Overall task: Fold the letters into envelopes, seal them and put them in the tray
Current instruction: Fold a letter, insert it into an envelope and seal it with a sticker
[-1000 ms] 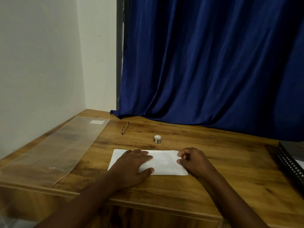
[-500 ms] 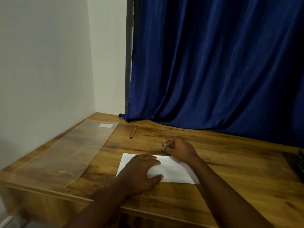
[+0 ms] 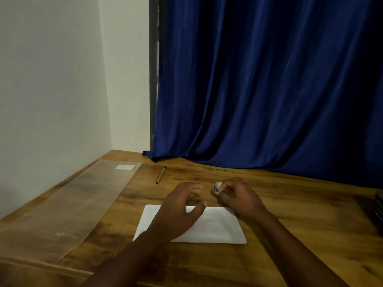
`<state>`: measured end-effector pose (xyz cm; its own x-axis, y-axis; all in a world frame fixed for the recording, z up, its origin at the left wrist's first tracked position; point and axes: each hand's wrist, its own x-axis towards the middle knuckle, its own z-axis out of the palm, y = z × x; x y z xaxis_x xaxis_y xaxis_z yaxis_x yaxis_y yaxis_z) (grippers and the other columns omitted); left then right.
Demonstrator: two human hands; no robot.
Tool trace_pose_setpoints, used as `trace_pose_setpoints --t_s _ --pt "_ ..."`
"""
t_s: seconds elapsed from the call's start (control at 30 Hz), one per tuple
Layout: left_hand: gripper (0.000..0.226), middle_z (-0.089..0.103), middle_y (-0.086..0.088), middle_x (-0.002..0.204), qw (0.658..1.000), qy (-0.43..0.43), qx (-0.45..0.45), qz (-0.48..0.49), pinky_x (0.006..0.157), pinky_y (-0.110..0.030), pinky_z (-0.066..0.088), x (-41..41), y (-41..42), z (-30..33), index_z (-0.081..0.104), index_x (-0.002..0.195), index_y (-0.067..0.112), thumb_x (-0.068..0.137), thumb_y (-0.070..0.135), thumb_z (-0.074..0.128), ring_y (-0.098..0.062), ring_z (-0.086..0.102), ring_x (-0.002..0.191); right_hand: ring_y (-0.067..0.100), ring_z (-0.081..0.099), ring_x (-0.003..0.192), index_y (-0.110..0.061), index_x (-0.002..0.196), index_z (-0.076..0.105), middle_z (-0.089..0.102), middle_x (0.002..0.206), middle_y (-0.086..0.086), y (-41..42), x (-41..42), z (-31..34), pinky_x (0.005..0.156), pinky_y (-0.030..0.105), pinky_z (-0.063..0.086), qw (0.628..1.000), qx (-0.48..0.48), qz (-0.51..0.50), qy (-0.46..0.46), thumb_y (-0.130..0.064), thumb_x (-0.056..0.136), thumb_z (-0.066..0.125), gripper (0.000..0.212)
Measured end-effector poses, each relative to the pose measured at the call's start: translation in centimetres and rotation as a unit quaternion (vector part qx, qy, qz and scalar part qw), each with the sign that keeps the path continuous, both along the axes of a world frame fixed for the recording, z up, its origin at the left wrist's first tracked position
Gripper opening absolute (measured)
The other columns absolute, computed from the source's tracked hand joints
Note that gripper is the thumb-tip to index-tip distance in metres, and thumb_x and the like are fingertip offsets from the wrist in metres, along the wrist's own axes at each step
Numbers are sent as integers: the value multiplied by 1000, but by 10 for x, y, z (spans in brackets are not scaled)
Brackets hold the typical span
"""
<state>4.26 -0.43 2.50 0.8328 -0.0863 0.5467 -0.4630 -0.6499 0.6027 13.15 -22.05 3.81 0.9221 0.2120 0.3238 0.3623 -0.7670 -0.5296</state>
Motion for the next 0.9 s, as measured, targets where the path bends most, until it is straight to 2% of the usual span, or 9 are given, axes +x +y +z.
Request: trace_pose_setpoints --t_s 0.1,0.2,0.33,0.47,0.53,0.6,0.7,0.8,0.9 --pt "61 53 10 136 977 163 -131 -51 82 -25 59 31 -27 18 48 143 32 89 39 75 -8 65 108 5 60 92 -35 91 69 59 106 -16 -9 0 -5 77 31 55 998 52 39 -12 -26 85 71 11" --pt "72 51 5 136 950 237 -183 -87 72 -28 61 62 -39 18 46 146 30 84 40 81 -18 65 112 2 62 96 -34 91 70 61 103 -16 -12 0 -12 86 33 56 991 90 93 -21 -17 84 71 19" --pt "53 70 -10 118 925 237 -258 -151 77 -40 63 80 -37 4 63 128 19 80 15 86 -27 74 98 3 65 99 -33 97 71 67 104 -16 -14 4 -17 86 29 57 983 139 123 -13 -16 82 77 23" --pt "44 75 -15 110 895 241 -337 -166 78 -37 63 82 -31 -2 68 118 5 77 2 85 -28 75 96 6 69 94 -34 114 66 73 102 -9 -6 3 -13 78 22 57 962 251 105 37 -15 79 86 44" --pt "52 73 -18 115 869 250 -393 -169 85 -42 62 84 -27 -3 67 120 4 72 4 87 -33 74 103 12 72 92 -25 116 69 76 98 -2 -3 2 -10 80 27 61 946 306 90 51 -10 81 84 41" --pt "58 72 -20 117 854 253 -420 -171 88 -46 61 85 -27 -2 65 121 3 67 5 88 -36 73 105 18 75 92 -18 108 76 79 95 0 -3 2 -8 85 38 63 941 322 85 65 -10 84 82 26" --pt "63 71 -19 117 854 258 -414 -181 85 -44 62 84 -29 -1 62 121 2 64 5 88 -36 73 104 22 77 90 -15 104 79 80 95 3 -5 2 -10 85 47 63 934 335 91 82 -11 84 82 21" --pt "66 71 -20 115 850 268 -412 -188 82 -43 62 83 -30 -1 60 122 2 63 7 90 -38 73 101 21 77 90 -12 105 78 80 95 3 -5 -1 -7 85 47 63 925 358 93 88 -7 84 81 22" --pt "67 72 -20 112 863 264 -387 -188 78 -44 63 81 -30 3 60 121 3 63 12 91 -39 74 93 23 77 94 -10 100 80 80 98 5 -5 -2 -5 89 47 62 912 386 101 91 -4 83 80 18"
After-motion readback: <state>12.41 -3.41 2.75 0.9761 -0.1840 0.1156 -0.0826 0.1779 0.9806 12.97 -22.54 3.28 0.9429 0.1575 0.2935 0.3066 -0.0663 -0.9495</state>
